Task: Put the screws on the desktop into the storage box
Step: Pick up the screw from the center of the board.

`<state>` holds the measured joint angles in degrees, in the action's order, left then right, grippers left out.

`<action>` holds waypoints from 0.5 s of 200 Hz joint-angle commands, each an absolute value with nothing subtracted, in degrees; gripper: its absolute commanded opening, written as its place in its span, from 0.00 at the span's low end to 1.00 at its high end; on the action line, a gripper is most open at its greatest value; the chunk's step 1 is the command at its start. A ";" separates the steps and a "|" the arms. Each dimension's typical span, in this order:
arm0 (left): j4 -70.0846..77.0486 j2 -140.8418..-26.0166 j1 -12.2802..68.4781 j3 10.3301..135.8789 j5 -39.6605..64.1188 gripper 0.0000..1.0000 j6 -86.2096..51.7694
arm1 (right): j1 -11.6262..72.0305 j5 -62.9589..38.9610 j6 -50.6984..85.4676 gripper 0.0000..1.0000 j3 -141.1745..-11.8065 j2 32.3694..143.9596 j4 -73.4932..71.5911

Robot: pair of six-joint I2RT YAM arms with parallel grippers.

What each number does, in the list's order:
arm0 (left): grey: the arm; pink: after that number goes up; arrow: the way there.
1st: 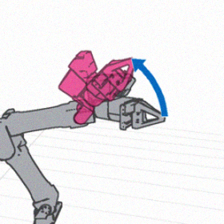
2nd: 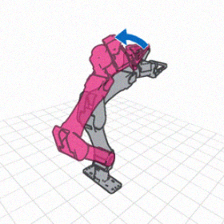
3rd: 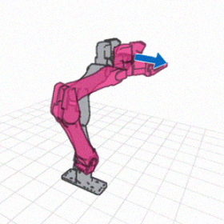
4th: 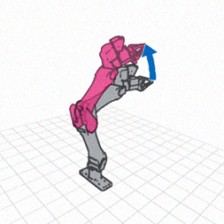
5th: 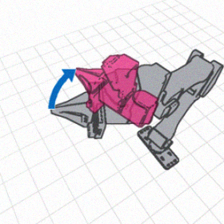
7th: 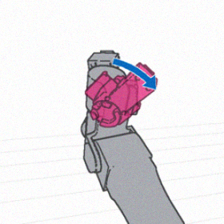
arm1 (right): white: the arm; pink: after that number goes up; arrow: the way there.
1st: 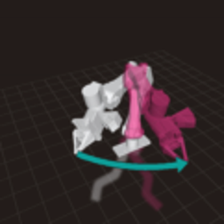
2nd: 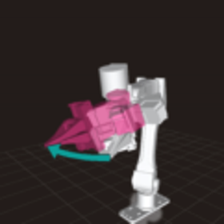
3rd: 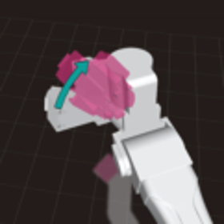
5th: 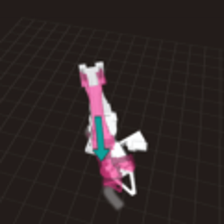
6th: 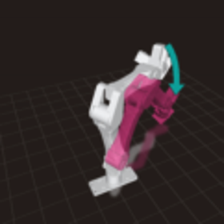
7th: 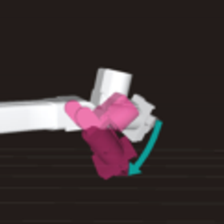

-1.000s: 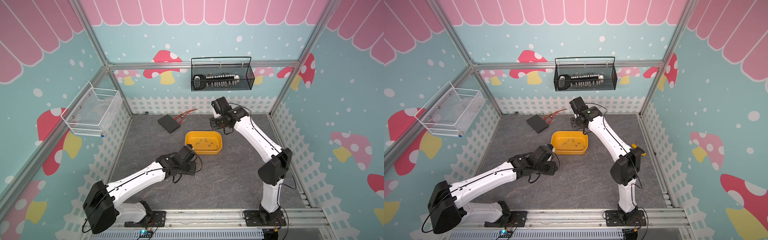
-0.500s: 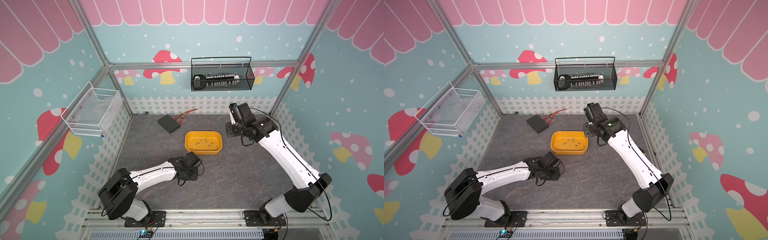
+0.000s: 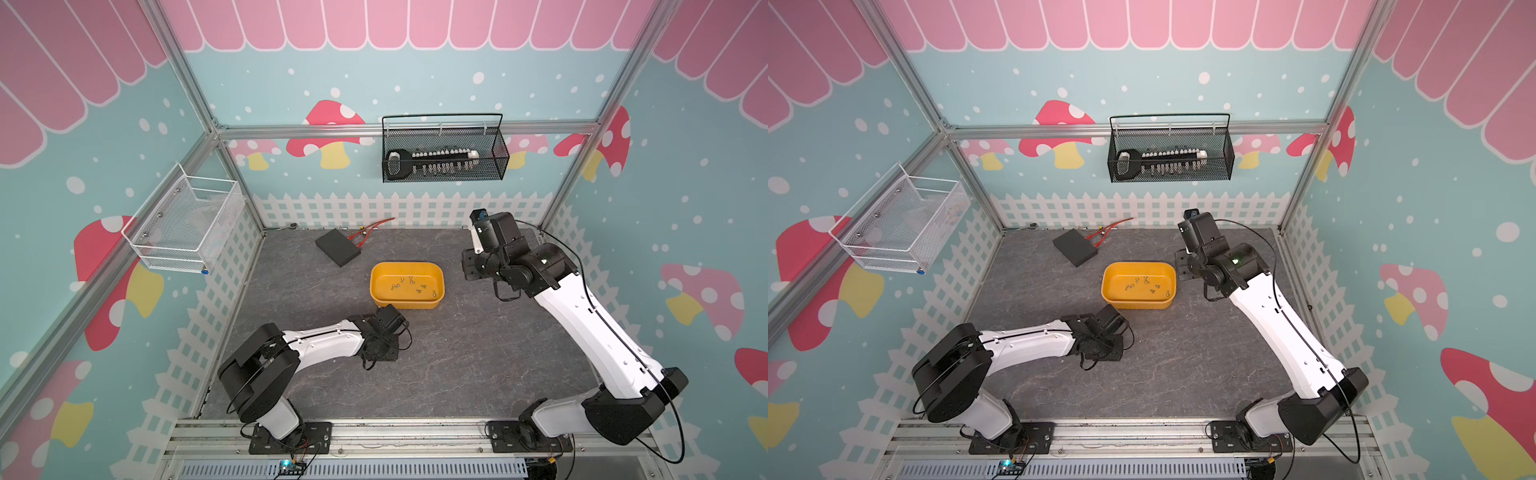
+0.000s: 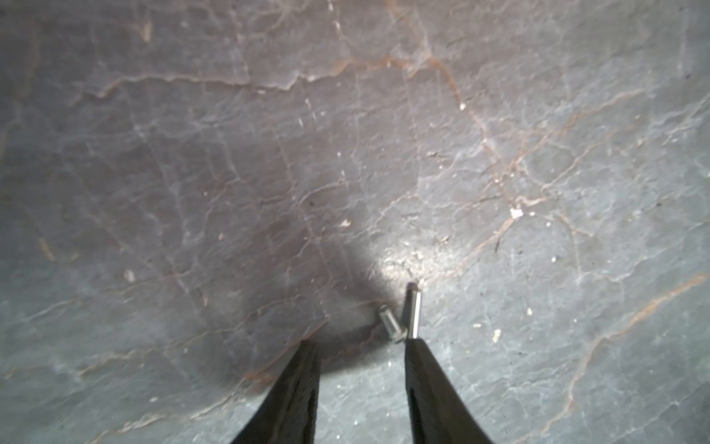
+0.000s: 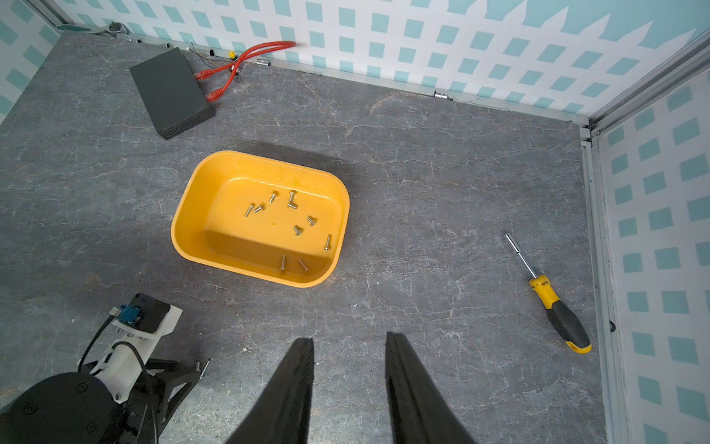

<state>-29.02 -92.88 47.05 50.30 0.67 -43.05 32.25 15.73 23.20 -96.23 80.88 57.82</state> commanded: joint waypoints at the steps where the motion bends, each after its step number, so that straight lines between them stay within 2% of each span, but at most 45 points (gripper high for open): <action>1: -28.30 -93.93 47.09 51.76 -0.59 0.41 -42.13 | 32.26 16.70 23.82 0.37 -95.15 80.18 57.94; 100: -28.00 -95.97 46.72 52.13 -0.66 0.41 -41.47 | 32.25 16.75 23.67 0.37 -95.80 80.45 58.01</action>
<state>-28.47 -94.13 46.96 51.33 0.62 -42.19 32.25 15.88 23.20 -95.64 80.86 57.87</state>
